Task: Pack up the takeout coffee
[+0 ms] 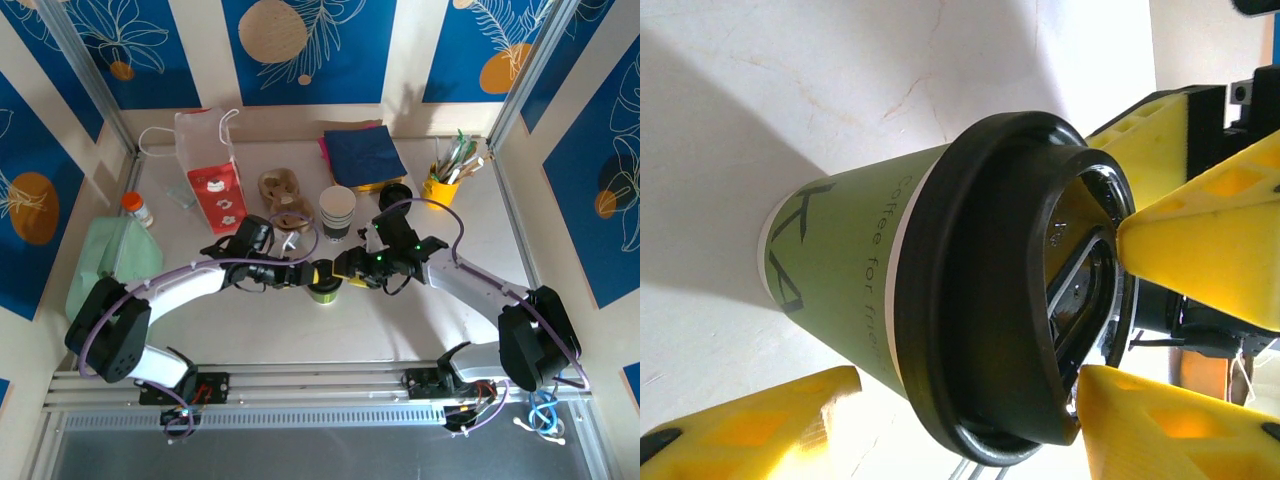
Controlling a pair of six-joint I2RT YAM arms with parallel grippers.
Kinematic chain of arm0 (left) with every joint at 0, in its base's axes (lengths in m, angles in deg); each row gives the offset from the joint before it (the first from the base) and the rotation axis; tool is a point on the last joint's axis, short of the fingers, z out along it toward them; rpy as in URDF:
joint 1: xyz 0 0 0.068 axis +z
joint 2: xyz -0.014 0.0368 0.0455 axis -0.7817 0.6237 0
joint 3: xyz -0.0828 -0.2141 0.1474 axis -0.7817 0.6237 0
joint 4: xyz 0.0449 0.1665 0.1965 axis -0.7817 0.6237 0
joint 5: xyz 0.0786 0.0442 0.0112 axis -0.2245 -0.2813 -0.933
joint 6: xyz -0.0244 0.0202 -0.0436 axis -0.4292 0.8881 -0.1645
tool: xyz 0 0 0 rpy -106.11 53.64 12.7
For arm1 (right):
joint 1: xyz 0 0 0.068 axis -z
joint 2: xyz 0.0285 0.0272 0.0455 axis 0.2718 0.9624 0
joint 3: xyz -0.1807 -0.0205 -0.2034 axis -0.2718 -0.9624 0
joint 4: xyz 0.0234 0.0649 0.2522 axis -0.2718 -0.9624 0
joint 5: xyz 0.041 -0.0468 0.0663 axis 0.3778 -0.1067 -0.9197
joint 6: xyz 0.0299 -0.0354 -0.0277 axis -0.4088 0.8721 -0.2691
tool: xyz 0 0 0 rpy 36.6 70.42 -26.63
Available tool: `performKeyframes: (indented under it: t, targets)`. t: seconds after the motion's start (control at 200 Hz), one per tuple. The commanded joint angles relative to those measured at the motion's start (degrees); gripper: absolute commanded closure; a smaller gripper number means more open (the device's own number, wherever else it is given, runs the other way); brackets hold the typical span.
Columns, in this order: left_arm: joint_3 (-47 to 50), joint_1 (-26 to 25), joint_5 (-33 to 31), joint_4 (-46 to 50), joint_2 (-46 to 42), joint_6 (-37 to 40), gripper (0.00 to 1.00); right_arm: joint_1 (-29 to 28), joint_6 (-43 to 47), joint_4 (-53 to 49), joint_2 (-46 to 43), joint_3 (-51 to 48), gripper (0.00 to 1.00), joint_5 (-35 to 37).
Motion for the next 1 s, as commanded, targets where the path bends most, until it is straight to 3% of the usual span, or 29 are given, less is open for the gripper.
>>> performKeyframes:
  t: [0.0, 0.39, 0.62, 0.73, 0.855, 0.995]
  targets:
    - [-1.43, -0.43, -2.39, 4.01, -1.09, 1.32, 0.42, -0.49, 1.09, -3.49, -0.14, 2.61, 0.41, 1.19]
    - [-4.32, -0.37, -2.76, 7.28, -4.50, 2.98, 0.40, -1.71, 2.59, -6.39, -3.84, 6.58, 0.42, 1.49]
    - [-6.44, 0.61, -11.64, 13.16, -10.03, 5.78, 0.38, -3.67, 4.35, -13.70, -7.56, 11.89, 0.35, 5.55]
    - [-5.59, 1.89, -19.07, 14.68, -15.01, 5.30, 0.36, -5.99, 5.97, -15.64, -9.57, 12.92, 0.33, 10.08]
    - [-2.46, 4.05, -22.20, 11.81, -24.43, 4.70, 0.32, -9.98, 8.24, -22.05, -7.52, 15.96, 0.33, 17.58]
    - [-1.68, 5.76, -27.50, 13.94, -31.47, 6.62, 0.28, -18.85, 10.58, -28.19, -2.42, 20.93, 0.32, 30.50]
